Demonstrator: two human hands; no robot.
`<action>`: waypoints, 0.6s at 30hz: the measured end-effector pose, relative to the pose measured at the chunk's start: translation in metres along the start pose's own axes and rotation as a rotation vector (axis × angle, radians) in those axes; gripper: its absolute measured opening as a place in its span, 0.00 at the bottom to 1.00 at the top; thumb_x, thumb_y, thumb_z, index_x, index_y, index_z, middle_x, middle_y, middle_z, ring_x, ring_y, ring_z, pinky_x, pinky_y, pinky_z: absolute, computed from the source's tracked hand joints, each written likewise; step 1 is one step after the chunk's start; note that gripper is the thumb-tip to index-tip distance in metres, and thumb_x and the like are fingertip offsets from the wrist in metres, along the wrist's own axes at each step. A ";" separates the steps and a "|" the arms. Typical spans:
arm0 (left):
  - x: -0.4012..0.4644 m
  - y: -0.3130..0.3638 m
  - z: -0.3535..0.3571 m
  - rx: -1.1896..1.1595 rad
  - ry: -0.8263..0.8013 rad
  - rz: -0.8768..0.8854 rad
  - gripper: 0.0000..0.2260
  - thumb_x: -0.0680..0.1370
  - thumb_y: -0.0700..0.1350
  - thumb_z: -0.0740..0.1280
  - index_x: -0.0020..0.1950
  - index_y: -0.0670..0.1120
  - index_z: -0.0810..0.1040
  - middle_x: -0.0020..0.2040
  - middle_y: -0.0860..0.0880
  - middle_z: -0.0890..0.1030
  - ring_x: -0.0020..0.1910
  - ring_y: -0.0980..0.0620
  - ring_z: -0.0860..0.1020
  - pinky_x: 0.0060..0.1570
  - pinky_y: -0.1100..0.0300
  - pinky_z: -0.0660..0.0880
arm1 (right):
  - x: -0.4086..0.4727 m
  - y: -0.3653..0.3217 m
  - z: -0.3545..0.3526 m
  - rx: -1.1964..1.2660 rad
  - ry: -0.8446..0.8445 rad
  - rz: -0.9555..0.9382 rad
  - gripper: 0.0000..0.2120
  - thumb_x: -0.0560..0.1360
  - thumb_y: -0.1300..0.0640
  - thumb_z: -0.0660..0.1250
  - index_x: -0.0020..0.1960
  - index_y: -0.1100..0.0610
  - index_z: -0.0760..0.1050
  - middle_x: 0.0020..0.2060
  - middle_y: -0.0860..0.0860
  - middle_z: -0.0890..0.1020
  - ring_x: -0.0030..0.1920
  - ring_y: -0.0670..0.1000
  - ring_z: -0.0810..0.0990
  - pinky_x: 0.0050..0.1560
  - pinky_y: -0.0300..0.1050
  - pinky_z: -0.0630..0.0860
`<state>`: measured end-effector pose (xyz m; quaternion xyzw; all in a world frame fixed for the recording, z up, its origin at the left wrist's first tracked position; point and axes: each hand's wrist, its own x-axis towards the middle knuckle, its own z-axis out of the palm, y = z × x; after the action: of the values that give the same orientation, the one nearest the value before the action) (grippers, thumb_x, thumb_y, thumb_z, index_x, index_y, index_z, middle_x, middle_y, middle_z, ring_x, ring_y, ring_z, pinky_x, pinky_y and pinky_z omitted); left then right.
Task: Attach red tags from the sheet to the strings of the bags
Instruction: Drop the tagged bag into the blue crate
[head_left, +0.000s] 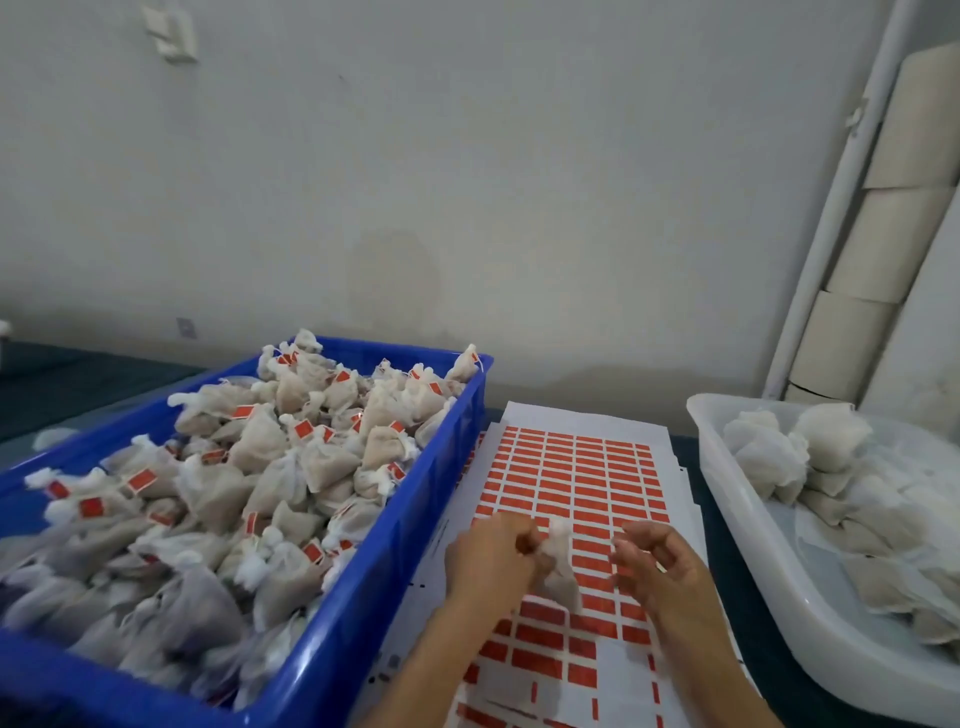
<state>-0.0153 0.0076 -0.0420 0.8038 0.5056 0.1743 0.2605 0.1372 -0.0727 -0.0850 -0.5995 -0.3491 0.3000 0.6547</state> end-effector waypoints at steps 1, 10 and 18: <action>0.005 0.006 -0.008 -0.045 0.049 -0.018 0.08 0.73 0.54 0.68 0.51 0.55 0.78 0.46 0.54 0.80 0.44 0.54 0.79 0.49 0.58 0.76 | 0.001 -0.001 0.000 0.003 -0.002 0.008 0.11 0.70 0.47 0.69 0.50 0.49 0.75 0.42 0.39 0.83 0.41 0.46 0.84 0.35 0.38 0.78; 0.064 0.023 -0.082 -0.226 0.594 -0.145 0.09 0.79 0.48 0.61 0.52 0.45 0.77 0.44 0.47 0.78 0.42 0.50 0.75 0.43 0.58 0.70 | 0.006 0.009 0.001 -0.058 -0.050 0.044 0.20 0.67 0.42 0.60 0.47 0.58 0.76 0.36 0.48 0.84 0.38 0.50 0.83 0.33 0.33 0.76; 0.125 -0.036 -0.095 -0.304 0.571 -0.438 0.10 0.78 0.48 0.62 0.48 0.41 0.75 0.45 0.42 0.80 0.43 0.45 0.78 0.48 0.52 0.76 | 0.020 0.025 -0.001 -0.036 -0.102 0.199 0.19 0.77 0.47 0.56 0.44 0.61 0.76 0.33 0.53 0.83 0.35 0.53 0.82 0.30 0.36 0.76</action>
<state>-0.0396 0.1567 0.0153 0.5485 0.6857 0.4039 0.2564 0.1501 -0.0545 -0.1081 -0.6269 -0.3259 0.3873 0.5922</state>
